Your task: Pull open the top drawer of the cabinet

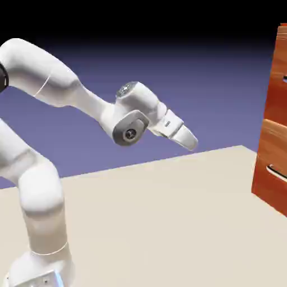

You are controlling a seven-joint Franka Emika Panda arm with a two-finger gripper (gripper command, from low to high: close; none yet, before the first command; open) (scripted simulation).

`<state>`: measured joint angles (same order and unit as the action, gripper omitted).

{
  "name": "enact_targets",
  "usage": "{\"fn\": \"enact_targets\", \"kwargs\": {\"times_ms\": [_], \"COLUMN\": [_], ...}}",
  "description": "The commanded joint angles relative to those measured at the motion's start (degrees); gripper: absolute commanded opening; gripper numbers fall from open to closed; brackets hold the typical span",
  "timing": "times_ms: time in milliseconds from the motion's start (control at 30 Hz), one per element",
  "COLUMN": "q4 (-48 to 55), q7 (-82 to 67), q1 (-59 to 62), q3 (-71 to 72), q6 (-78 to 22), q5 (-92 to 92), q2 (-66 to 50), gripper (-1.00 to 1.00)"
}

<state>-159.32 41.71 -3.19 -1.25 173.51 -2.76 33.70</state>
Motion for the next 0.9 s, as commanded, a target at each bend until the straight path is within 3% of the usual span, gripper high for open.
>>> {"fn": "enact_targets", "kwargs": {"times_ms": [0,867], "q4": [1.39,37.58], "q7": [-0.62,-16.79], "q1": [-2.08,-56.07], "q3": [-1.04,-28.07], "q6": [-0.41,-11.08], "q5": [-2.29,-61.70], "q2": [0.86,23.30], "gripper": [0.00,0.00]}}
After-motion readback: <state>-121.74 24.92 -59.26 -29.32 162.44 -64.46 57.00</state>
